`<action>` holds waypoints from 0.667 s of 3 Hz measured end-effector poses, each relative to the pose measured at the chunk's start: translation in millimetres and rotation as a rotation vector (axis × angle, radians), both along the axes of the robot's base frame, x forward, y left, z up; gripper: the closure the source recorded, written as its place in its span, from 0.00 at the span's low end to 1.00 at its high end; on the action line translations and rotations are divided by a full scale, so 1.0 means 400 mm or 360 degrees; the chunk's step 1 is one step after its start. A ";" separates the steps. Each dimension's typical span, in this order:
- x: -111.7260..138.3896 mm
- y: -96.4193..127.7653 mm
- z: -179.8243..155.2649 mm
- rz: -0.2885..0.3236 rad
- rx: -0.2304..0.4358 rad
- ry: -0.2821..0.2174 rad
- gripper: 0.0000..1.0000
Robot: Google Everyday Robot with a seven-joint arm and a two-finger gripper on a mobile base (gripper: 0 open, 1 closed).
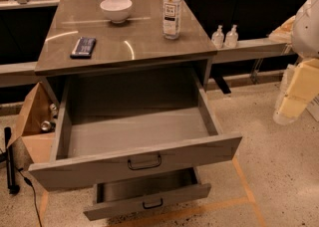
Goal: Place rxbar blueberry into top drawer
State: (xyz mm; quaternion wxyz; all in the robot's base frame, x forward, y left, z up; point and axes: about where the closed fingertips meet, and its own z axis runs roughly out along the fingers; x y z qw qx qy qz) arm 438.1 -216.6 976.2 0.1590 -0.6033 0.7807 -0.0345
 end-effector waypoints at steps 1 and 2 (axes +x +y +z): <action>0.000 0.000 0.000 0.0000 0.0000 0.0000 0.00; -0.002 0.017 0.017 0.0025 0.0089 -0.0034 0.00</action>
Offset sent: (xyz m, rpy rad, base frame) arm -0.0029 0.0179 0.0157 0.1677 -0.0402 0.0482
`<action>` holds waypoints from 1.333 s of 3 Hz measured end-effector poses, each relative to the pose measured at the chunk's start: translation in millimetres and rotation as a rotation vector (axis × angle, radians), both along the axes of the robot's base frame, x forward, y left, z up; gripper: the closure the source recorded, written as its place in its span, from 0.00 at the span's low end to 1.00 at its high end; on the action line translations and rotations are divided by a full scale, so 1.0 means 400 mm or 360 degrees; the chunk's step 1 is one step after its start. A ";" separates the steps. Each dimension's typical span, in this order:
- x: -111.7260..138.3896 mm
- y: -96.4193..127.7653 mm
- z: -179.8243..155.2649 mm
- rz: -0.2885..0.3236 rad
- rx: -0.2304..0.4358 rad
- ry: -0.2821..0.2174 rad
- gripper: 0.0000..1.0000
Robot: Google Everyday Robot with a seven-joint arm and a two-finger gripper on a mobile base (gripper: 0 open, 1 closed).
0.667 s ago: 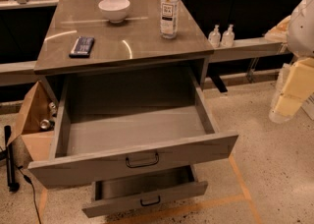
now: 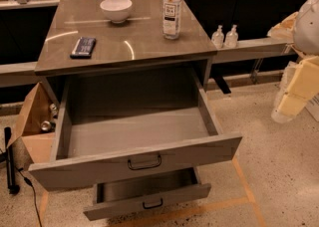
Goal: Place rxbar blueberry into top drawer
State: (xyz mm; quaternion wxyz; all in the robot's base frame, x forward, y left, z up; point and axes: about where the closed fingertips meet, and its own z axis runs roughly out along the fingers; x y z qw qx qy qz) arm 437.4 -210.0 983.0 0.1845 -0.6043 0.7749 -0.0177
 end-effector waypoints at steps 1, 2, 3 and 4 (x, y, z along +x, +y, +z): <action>0.042 0.076 0.041 -0.0026 0.0286 -0.0068 0.00; 0.104 0.305 0.135 0.0014 0.0807 -0.0132 0.00; 0.131 0.479 0.154 0.0052 0.1110 -0.0129 0.00; 0.140 0.638 0.146 0.0066 0.1206 -0.0179 0.00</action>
Offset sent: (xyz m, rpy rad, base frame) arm 0.0622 0.1839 0.0929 0.7863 -0.1087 0.0366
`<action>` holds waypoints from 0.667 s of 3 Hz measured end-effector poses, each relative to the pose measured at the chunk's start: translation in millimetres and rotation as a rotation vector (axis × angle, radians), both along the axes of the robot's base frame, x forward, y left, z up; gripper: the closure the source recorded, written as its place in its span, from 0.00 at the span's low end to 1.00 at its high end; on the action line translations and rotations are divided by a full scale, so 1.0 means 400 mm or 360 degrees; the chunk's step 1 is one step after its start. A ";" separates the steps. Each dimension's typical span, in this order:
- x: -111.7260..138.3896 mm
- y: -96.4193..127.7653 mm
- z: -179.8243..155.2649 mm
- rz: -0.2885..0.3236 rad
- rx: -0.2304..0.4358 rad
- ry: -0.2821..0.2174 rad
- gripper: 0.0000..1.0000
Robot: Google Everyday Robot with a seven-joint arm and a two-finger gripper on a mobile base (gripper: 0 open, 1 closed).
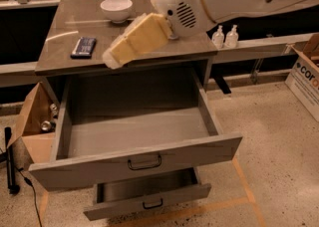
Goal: Place rxbar blueberry into top drawer
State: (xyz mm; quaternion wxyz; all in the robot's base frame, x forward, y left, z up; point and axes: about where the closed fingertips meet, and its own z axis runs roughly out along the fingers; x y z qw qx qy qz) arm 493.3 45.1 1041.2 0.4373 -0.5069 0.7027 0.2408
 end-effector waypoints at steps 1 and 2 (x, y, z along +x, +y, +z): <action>0.028 0.012 0.015 -0.0056 0.0041 -0.0059 0.00; 0.027 0.004 -0.004 -0.0141 0.0015 -0.0080 0.00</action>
Offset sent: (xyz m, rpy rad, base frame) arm 0.0248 -0.0081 -0.0290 -0.0028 -0.0630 -0.2079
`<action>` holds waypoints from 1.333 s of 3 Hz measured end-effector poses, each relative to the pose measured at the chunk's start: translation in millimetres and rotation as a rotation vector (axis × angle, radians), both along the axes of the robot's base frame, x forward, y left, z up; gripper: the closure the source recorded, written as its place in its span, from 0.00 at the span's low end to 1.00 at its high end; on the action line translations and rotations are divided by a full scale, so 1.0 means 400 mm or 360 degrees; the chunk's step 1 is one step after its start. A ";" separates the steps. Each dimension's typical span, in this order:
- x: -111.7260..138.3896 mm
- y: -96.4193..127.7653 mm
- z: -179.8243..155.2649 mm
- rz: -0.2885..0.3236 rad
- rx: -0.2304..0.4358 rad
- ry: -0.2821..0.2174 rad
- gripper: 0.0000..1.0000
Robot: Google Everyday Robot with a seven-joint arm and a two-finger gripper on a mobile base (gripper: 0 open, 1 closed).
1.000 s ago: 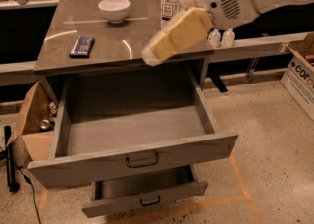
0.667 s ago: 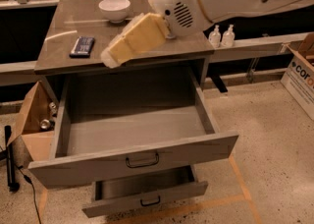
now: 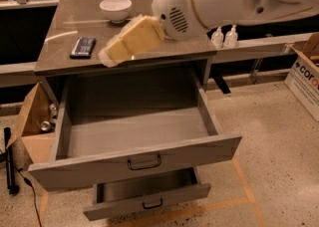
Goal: Place rxbar blueberry into top drawer
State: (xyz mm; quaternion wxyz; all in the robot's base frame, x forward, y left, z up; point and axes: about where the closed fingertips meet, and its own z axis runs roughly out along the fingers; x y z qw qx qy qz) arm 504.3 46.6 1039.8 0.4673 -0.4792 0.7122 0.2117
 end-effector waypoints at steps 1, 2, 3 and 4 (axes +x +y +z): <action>0.096 0.006 -0.135 -0.0120 -0.0047 -0.0009 0.00; 0.221 0.006 -0.281 -0.0277 -0.0072 -0.0012 0.00; 0.333 -0.008 -0.385 -0.0432 -0.0048 -0.0056 0.00; 0.437 -0.015 -0.399 -0.0538 0.0120 -0.0145 0.00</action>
Offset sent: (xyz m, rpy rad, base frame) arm 0.1754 -0.0045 -0.1716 0.0105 -0.0612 -0.3871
